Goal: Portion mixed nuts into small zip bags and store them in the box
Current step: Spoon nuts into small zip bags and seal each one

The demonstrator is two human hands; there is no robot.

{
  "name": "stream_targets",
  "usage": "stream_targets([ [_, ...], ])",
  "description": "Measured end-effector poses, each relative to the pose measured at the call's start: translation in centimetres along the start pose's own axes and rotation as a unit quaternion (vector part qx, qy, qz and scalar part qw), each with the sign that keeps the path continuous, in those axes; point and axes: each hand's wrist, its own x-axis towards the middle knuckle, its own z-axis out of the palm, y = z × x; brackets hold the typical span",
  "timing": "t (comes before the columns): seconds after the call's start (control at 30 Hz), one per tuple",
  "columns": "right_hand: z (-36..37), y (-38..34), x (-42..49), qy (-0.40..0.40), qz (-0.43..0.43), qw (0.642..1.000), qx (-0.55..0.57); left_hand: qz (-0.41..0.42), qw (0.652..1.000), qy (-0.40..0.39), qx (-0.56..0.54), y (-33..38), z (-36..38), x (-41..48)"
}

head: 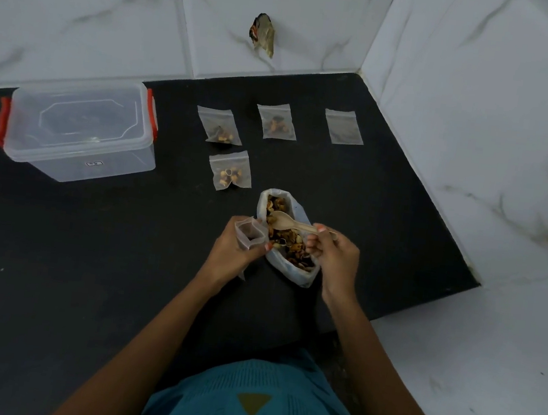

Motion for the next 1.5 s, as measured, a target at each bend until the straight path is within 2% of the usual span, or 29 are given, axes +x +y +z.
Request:
stream_targets([
  [0.1,-0.5,-0.3,0.2,-0.002,0.066,0.994,0.087,-0.003,1.000,-0.003,0.001,-0.1,-0.1,0.1],
  [0.2,-0.8,-0.5,0.3,0.006,0.037,0.996,0.084,-0.005,1.000,-0.006,0.002,-0.1,-0.1,0.1],
  [0.3,-1.2,-0.6,0.5,0.017,-0.033,0.999,-0.023,-0.002,1.000,-0.005,0.002,-0.1,-0.1,0.0],
  [0.5,-1.1,-0.2,-0.1,-0.022,-0.156,0.972,-0.176,0.003,1.000,0.006,0.000,-0.2,0.0,0.0],
  [0.73,0.6,1.0,-1.5,-0.105,-0.277,0.902,-0.315,-0.002,1.000,0.013,-0.006,0.0,0.1,0.0],
  [0.8,0.5,0.5,-1.3,-0.099,-0.260,0.909,-0.310,-0.004,1.000,0.012,-0.005,0.0,0.1,0.0],
  [0.93,-0.1,-0.7,0.0,-0.056,-0.154,0.961,-0.220,-0.004,1.000,0.011,-0.006,0.1,0.1,0.1],
  [1.1,1.0,-0.5,-0.5,-0.070,-0.132,0.965,-0.216,-0.006,1.000,0.006,-0.008,0.1,0.2,0.3],
  [1.23,0.3,-1.0,0.5,-0.018,-0.037,0.991,-0.128,-0.005,1.000,0.007,-0.011,0.0,0.2,0.4],
  [1.4,0.6,-0.6,0.0,-0.046,-0.075,0.979,-0.184,-0.011,1.000,0.003,-0.015,-0.3,0.1,0.5],
  [1.5,0.8,-0.3,0.2,-0.012,-0.019,0.994,-0.109,-0.011,1.000,-0.001,-0.018,-0.3,0.1,0.4],
])
